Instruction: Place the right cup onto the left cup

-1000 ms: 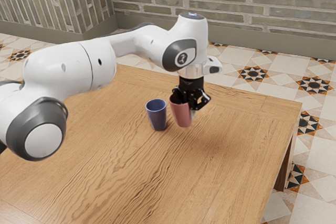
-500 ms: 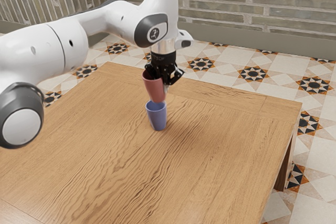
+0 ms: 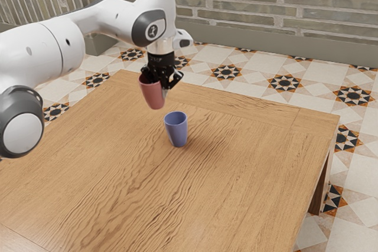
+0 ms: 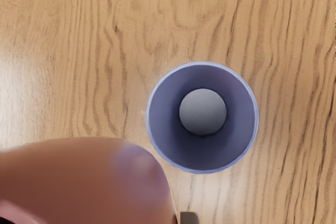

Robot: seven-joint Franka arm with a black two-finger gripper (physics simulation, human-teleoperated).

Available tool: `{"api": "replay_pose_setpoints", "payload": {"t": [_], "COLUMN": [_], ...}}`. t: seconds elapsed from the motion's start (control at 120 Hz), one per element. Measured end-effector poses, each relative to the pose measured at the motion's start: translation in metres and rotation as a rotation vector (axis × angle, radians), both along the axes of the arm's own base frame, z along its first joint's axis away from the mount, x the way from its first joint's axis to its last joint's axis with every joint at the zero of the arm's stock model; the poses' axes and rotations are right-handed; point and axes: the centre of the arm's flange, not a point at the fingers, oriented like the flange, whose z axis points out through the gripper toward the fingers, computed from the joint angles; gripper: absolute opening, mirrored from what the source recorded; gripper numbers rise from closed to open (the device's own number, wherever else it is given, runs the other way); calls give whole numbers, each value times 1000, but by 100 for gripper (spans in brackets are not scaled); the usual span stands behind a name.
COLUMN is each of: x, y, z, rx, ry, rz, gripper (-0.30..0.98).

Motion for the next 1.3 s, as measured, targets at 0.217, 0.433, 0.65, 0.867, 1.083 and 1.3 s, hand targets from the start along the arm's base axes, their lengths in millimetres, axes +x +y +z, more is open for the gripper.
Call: {"api": "replay_pose_setpoints", "payload": {"t": [0.217, 0.433, 0.65, 0.867, 1.083, 1.3], "x": [20, 29, 33, 36, 42, 44], "y": [5, 2, -13, -20, -25, -30], "z": [1, -7, -35, -48, -61, -76], "rx": [-26, -28, -43, -46, -53, -61], "ry": [-1, 18, 55, 55, 37, 43], "rz": [-19, -39, -75, -94, -109, -118], "gripper": [-10, -10, -10, -10, -10, -10]}}
